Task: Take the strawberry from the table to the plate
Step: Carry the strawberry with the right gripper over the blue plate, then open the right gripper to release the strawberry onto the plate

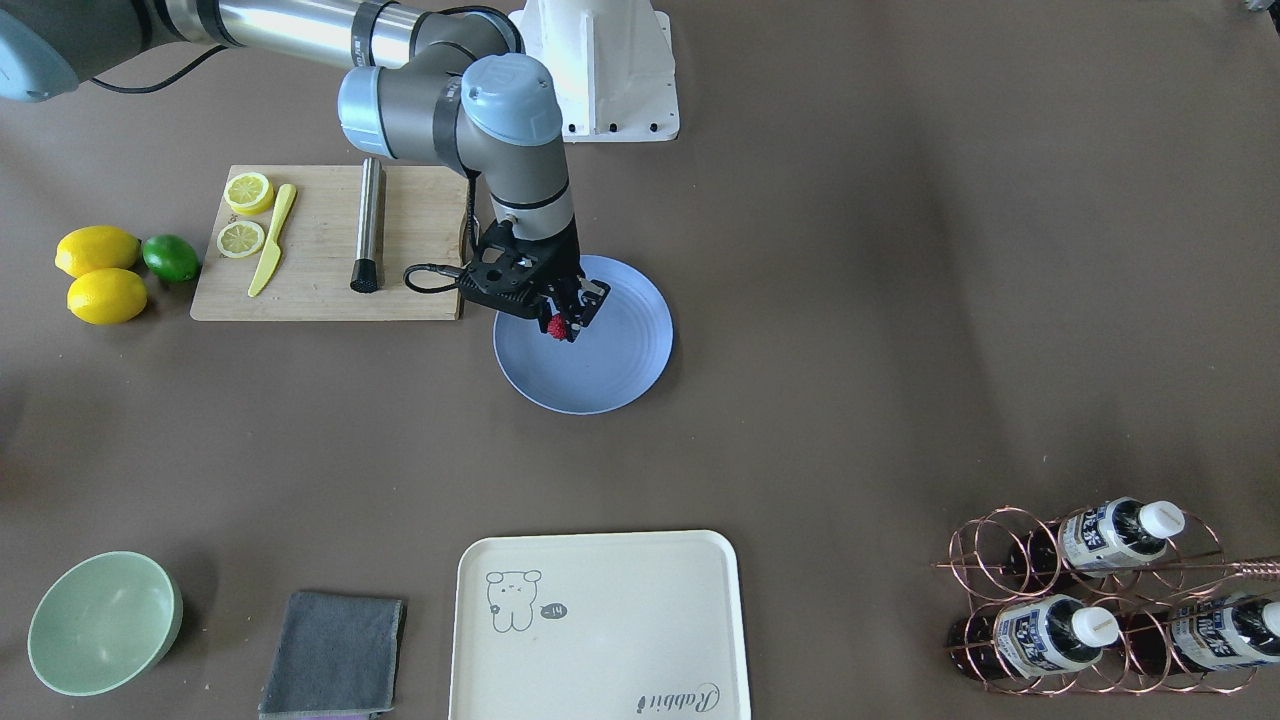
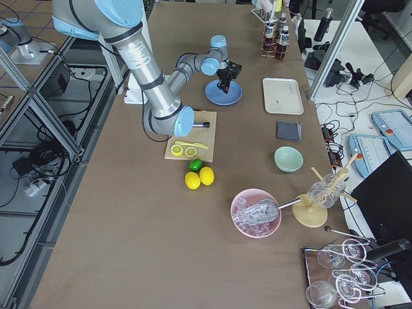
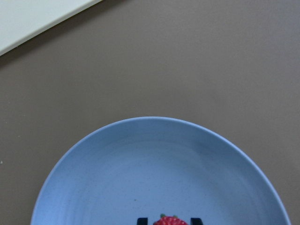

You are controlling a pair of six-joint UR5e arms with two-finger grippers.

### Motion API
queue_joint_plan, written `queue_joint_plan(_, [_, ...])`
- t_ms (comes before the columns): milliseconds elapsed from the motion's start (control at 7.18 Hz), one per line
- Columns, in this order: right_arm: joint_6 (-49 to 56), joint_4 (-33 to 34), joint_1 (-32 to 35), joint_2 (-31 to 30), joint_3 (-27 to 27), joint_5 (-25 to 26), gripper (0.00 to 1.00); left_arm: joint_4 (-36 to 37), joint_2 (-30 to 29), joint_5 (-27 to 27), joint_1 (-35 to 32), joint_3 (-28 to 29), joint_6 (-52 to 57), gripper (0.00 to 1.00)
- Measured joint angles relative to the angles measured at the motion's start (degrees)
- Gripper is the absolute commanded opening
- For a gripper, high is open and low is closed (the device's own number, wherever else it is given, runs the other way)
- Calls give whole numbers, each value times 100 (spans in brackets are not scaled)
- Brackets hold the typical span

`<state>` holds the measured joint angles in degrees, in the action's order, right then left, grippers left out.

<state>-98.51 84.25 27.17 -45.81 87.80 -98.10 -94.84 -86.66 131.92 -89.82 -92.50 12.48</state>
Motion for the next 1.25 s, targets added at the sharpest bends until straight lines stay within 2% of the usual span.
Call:
queue_joint_plan(139, [-74,-10,-89,77,-105,149,44,0,6,0,0,-3,0,99])
queue_joint_plan(278, [-162,-26,-141,107,-160,240,69,0,12,0,0,-3,0,99])
queue_joint_plan(418, [-292,-35,-193,129,-218,401,100,0,15,0,0,-2,0,99])
queue_joint_plan(835, [-504,-15,-267,171,-257,792,100,8,17,0,1,6,0,99])
queue_joint_plan(975, [-495,45,-152,165,-164,755,100,9,18,0,5,9,0,99])
queue_joint_plan(1253, [-185,543,325,68,279,275,100,9,24,-2,8,24,0,99])
